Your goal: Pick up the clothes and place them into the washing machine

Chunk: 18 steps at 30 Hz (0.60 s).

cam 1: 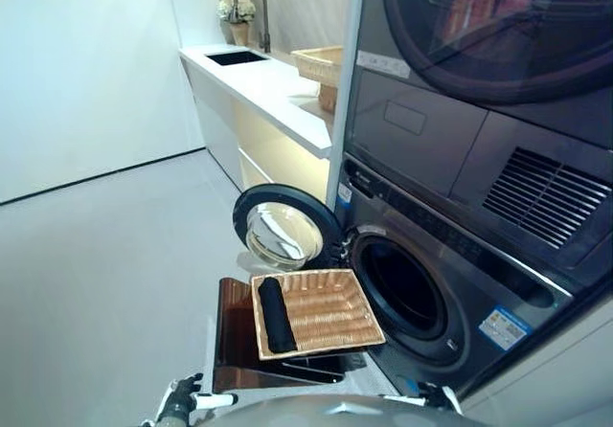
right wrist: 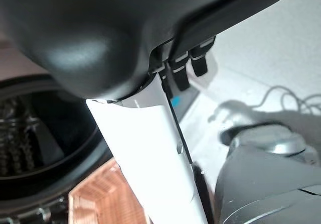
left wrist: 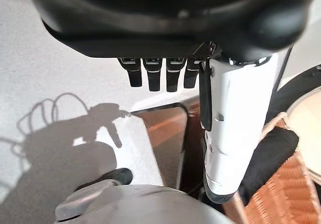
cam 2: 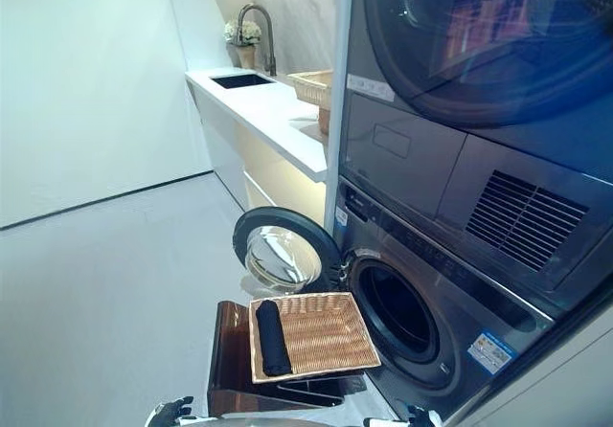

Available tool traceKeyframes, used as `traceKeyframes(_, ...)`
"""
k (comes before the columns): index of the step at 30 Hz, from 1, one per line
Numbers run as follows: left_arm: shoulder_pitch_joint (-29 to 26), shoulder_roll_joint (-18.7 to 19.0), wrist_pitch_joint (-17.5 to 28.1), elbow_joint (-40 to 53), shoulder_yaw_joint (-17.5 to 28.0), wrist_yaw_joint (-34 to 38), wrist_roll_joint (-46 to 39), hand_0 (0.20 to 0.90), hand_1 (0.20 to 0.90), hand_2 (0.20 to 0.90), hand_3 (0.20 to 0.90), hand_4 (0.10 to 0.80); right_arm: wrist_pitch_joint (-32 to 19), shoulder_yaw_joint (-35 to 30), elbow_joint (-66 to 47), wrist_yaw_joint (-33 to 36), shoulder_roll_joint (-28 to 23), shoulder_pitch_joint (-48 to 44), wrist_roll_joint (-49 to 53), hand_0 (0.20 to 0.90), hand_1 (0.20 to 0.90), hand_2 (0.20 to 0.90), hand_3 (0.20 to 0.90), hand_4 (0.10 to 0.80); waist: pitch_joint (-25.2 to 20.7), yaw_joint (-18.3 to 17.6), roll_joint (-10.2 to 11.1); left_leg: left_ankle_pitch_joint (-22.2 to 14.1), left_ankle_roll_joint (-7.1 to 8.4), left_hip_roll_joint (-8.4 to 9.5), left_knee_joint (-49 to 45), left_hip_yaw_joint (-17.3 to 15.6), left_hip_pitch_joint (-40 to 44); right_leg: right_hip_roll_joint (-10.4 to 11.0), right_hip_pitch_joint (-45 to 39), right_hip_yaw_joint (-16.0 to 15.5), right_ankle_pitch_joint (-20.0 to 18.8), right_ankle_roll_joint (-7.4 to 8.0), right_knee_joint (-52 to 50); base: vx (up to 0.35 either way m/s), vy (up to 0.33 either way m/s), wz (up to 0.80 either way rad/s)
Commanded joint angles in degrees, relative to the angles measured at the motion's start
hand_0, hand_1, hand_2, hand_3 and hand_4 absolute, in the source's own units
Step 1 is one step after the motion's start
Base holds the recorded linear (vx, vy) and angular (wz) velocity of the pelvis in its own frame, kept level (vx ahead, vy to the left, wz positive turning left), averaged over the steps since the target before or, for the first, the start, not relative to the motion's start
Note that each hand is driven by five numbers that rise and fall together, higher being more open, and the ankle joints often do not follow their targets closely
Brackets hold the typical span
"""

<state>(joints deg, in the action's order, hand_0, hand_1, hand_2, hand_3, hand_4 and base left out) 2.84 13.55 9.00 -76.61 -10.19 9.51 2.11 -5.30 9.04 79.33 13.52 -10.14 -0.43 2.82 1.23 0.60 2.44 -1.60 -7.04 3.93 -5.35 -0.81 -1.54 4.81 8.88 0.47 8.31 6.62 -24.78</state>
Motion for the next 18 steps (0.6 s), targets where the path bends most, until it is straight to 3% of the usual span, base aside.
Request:
traceKeyframes(1,-5.3,0.7,1.8,-1.0,0.1,1.7,2.3,0.9,0.9,0.9,0.9,0.8,-1.5,1.2,0.6,1.5,-2.8,-0.9,3.0,0.9,0.9,0.9,0.9,0.8,0.2,-4.1,0.1,-2.0,4.92,2.62,6.0,3.5,6.4,-5.8,2.8,6.2,-12.1,-0.33,17.5,0.139,-0.117,1.19)
traceKeyframes(2,-6.0,0.6,1.9,-1.0,-0.1,1.8,2.0,0.9,0.9,0.9,0.9,0.8,-1.5,1.3,0.6,1.3,-2.8,-1.0,3.6,0.9,0.9,0.9,0.9,0.8,0.0,-4.5,0.2,-2.6,5.02,2.83,5.0,4.0,6.1,-6.7,2.0,8.7,-12.4,-0.29,18.3,0.14,-0.119,1.44)
traceKeyframes(5,-6.1,-0.5,1.7,-1.0,-0.2,2.1,1.1,0.9,0.9,0.9,0.9,0.8,-1.3,1.6,0.2,1.5,-3.0,-1.9,3.1,0.9,0.9,0.9,0.9,0.8,-0.6,-3.9,-0.1,-3.9,5.48,2.72,2.2,3.4,5.5,-5.9,0.3,7.8,-13.2,-0.4,19.1,0.142,-0.105,0.44)
traceKeyframes(9,-6.4,-2.0,2.1,0.1,-1.7,1.4,0.2,0.9,0.9,0.9,0.9,0.8,-1.5,2.1,-0.3,1.9,-3.8,-2.9,3.4,0.9,0.9,0.9,0.9,0.8,-0.8,-3.8,-0.2,-5.9,7.15,1.62,-11.4,1.4,1.8,-6.0,-4.3,7.9,-13.0,-1.69,22.2,0.101,-0.157,-0.08)
traceKeyframes(11,-7.4,-2.7,2.0,1.3,-3.6,1.7,0.1,0.9,0.9,0.9,0.9,0.8,-2.0,3.1,-2.3,2.4,-4.4,-3.9,4.1,0.9,0.9,0.9,0.9,0.8,1.4,-4.0,0.3,0.1,9.41,0.6,-30.9,0.5,-6.2,-5.7,-8.0,6.4,-12.5,-3.69,23.4,0.014,-0.178,0.22)
traceKeyframes(12,-7.5,-2.7,2.0,1.3,-3.6,1.7,0.1,0.9,0.9,0.9,0.9,0.8,-2.0,3.1,-2.3,2.4,-4.4,-4.0,4.1,0.9,0.9,0.9,0.9,0.8,1.4,-4.1,0.1,-0.1,9.47,0.43,-31.4,0.7,-6.6,-5.9,-7.8,6.2,-12.5,-3.72,23.4,-0.002,-0.149,0.53)
traceKeyframes(13,-7.6,-3.0,1.9,2.1,-3.8,1.7,-1.0,0.9,0.9,0.9,0.9,0.8,-2.0,3.8,-3.2,2.6,-4.7,-5.0,4.8,0.9,0.9,0.9,0.9,0.8,2.6,-3.3,0.6,2.5,9.29,1.15,-40.7,0.5,-11.8,-6.0,-8.9,6.2,-12.6,-5.0,24.0,0.016,-0.112,0.62)
traceKeyframes(14,-7.5,-3.3,1.9,2.3,-3.9,1.9,-1.8,0.9,0.9,0.9,0.9,0.8,-2.1,4.0,-3.7,3.0,-4.7,-5.5,5.1,0.9,0.9,0.9,0.9,0.8,2.8,-2.9,0.6,3.2,8.92,1.16,-42.5,0.2,-13.7,-5.9,-9.4,6.2,-12.7,-5.39,24.5,0.063,-0.133,0.41)
traceKeyframes(15,-7.2,-3.6,2.0,2.4,-4.0,1.8,-2.0,0.9,0.9,0.9,0.9,0.8,-2.2,4.4,-4.3,3.1,-4.6,-5.9,5.5,0.9,0.9,0.9,0.9,0.8,2.4,-2.7,0.5,3.4,8.31,0.28,-40.9,-0.3,-14.6,-5.8,-10.0,6.4,-12.8,-5.34,25.4,0.097,-0.048,-0.13)
traceKeyframes(17,-6.8,-3.9,2.1,2.1,-4.2,2.1,-1.6,0.9,0.9,0.9,0.9,0.8,-2.6,4.8,-5.2,3.3,-4.5,-6.3,5.8,0.9,0.9,0.9,0.9,0.8,1.9,-2.3,0.3,3.5,8.05,-3.26,-32.3,-0.7,-14.1,-5.5,-11.3,7.5,-12.5,-4.81,26.7,0.123,0.001,-0.31)
traceKeyframes(18,-6.8,-3.9,2.1,2.0,-4.2,2.1,-1.6,0.9,0.9,0.9,0.9,0.8,-2.6,4.8,-5.2,3.3,-4.5,-6.3,5.8,0.9,0.9,0.9,0.9,0.8,1.9,-2.3,0.3,3.5,8.05,-3.26,-32.3,-0.8,-14.0,-5.5,-11.4,7.5,-12.5,-4.81,26.7,0.188,0.093,-0.25)
